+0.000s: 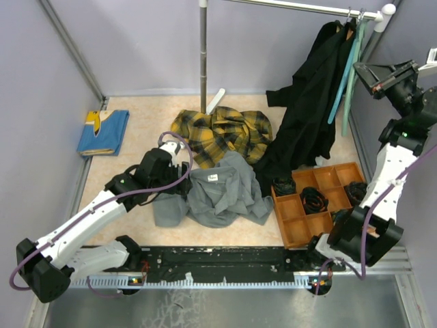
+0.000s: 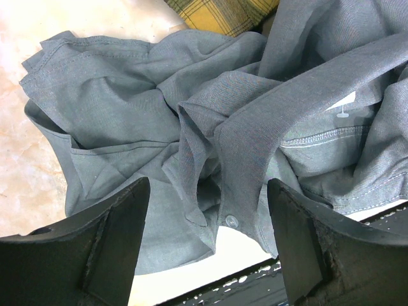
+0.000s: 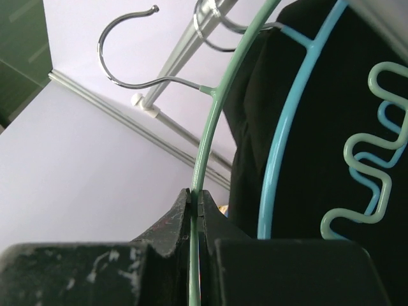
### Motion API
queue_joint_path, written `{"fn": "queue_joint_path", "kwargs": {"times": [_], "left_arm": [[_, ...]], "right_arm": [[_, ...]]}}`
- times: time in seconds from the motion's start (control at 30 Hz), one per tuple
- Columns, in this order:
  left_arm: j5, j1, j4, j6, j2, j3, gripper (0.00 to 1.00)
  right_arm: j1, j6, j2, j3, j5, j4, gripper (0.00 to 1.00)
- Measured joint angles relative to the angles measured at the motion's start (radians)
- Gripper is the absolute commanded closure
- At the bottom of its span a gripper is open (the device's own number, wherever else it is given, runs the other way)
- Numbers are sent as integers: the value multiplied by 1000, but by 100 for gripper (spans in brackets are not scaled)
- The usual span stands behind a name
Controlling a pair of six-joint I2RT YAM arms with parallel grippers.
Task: Place the shirt on the hanger
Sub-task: Pick up the hanger from the clothesline.
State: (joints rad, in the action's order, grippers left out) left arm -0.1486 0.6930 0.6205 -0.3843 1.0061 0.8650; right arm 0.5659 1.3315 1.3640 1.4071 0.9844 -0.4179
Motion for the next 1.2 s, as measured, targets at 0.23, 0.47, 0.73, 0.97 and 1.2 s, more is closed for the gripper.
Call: {"fn": "queue_joint_path", "kwargs": {"times": [0.23,0.47,0.73,0.97,1.2], "left_arm": [[5,0,0,1,0,0,20],[21,0,-1,8,-1,0,19],[25,0,-12,16,-40,-2,13],[29,0,-27,20,-125,-26,3],[28,0,-47,23,-230,-48,1]], "right_arm": [[0,-27,-120,-52,-27,31,100],[-2,-112,-253,-80,-72,183,100],[-66,-224,-415,-113,-127,365,100],[-194,-354,-548,-101,-185,568,100],[-330,-461,-659,-92,-229,738,100]]}}
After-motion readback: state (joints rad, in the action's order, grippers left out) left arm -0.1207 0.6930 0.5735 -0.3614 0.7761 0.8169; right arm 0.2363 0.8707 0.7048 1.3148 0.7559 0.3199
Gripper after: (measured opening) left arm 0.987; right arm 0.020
